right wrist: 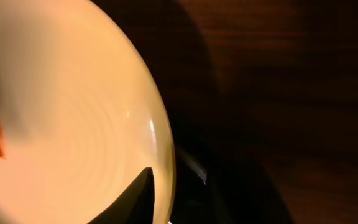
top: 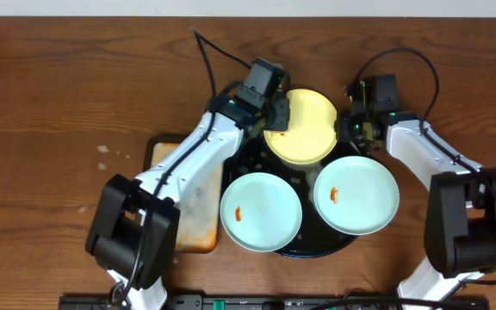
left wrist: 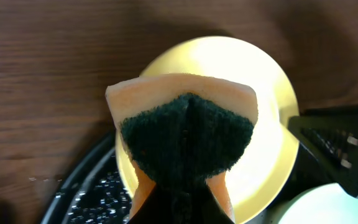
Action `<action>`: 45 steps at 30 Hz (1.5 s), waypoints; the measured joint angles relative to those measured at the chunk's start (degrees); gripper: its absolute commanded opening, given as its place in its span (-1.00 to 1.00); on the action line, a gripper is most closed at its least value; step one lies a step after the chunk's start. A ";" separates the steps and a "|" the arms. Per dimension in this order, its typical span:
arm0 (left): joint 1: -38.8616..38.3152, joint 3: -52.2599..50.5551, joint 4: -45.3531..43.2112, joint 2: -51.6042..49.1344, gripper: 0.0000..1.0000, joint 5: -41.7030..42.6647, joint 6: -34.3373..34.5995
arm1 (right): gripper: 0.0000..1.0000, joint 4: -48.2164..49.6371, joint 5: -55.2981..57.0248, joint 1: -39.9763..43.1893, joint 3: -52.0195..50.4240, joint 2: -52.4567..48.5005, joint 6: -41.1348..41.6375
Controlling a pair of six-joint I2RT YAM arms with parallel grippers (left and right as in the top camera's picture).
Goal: Clean dirty plates on tray and stack at the side
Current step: 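Grasp the yellow plate rim with the right gripper, bring sponge over it, then wipe the yellow plate with the sponge in the left gripper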
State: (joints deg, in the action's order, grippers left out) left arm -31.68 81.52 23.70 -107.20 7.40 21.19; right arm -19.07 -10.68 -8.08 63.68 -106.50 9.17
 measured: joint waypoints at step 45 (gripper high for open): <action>-5.35 2.23 -3.78 -13.86 -0.85 -6.21 6.34 | -0.98 -3.28 -1.51 -0.11 0.90 -1.88 1.53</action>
State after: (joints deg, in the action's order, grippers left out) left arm -37.04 83.74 19.92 -121.05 1.19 27.53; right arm -22.35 -12.19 -8.19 64.58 -108.38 10.70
